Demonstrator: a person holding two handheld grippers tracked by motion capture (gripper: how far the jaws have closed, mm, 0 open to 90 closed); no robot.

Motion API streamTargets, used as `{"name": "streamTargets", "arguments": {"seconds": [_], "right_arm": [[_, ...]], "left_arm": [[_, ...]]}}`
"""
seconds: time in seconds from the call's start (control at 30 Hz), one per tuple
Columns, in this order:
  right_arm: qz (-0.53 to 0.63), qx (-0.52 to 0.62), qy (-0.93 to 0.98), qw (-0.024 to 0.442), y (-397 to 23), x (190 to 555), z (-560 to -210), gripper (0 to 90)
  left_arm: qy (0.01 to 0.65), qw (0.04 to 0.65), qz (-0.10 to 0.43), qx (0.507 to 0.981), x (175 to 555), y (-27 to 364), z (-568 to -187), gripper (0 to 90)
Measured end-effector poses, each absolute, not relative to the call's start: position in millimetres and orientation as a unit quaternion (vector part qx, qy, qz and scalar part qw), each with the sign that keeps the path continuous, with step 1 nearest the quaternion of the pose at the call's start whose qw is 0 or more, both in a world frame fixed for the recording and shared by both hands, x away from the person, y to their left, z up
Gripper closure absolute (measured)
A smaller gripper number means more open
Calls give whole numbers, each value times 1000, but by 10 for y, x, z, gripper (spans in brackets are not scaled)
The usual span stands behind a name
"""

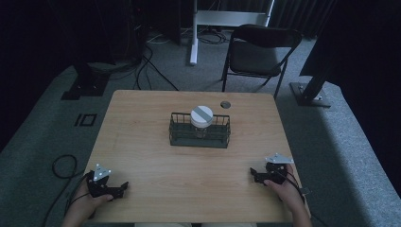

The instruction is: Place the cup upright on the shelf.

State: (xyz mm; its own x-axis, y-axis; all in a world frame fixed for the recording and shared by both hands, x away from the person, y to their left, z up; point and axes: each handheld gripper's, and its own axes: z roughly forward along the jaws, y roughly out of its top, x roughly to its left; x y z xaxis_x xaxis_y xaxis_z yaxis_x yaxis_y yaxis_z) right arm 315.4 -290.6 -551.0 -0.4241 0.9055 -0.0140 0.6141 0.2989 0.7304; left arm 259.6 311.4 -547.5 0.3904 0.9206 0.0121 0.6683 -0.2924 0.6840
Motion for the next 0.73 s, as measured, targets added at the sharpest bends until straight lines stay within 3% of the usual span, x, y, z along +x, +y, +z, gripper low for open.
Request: {"name": "streamTargets", "arguments": {"seconds": [0.73], "right_arm": [[337, 488, 779, 205, -2921, 3169, -5513, 111]], "left_arm": [[511, 304, 208, 777, 2596, 3113, -5475, 3]]}}
